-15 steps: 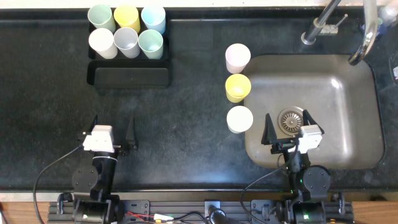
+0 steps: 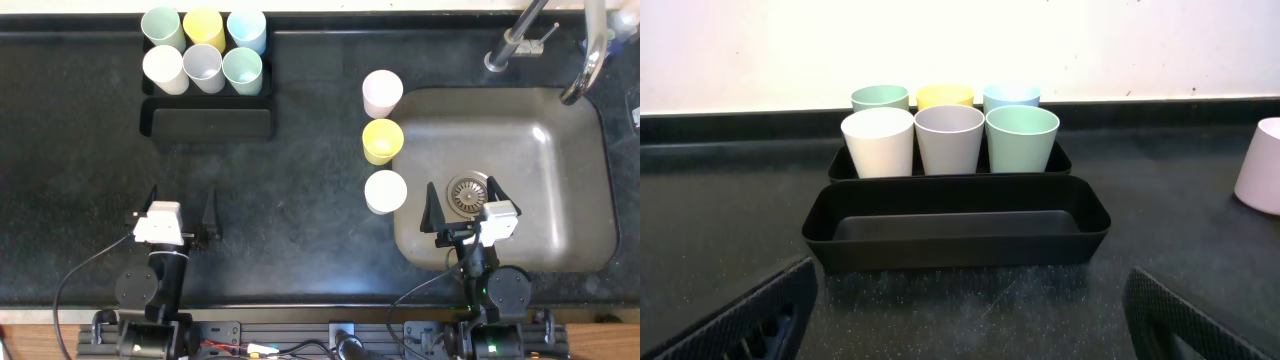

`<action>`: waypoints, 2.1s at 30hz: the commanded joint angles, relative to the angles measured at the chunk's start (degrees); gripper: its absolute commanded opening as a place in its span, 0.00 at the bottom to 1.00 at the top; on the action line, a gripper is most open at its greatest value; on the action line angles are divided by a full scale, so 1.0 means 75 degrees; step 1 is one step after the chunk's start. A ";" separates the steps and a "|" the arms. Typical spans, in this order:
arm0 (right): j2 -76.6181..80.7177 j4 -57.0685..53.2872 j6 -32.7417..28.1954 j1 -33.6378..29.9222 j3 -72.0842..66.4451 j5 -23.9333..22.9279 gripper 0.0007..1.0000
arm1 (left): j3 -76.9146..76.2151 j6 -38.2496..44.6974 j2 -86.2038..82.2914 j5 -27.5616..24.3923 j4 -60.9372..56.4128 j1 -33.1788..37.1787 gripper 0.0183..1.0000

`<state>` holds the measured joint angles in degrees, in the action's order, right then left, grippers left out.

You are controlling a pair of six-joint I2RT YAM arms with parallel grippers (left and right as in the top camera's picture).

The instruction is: Store Cups

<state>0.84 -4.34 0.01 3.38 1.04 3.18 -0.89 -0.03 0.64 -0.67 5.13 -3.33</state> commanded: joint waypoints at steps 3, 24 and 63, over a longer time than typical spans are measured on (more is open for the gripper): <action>-0.0085 0.0035 0.0029 -0.0009 -0.0102 0.0050 1.00 | 0.0052 -0.0006 -0.0058 -0.0015 -0.0041 0.0058 1.00; -0.0085 0.0035 0.0029 -0.0009 -0.0102 0.0050 1.00 | -0.6939 -0.3899 0.6513 -0.2057 0.4718 0.0044 1.00; -0.0085 0.0035 0.0029 -0.0009 -0.0102 0.0050 1.00 | -2.0085 -0.5951 1.9208 -0.0303 0.9419 -0.4162 1.00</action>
<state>0.69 -4.34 0.01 3.38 1.04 3.18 -150.43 -42.54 143.17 -1.52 76.16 -34.50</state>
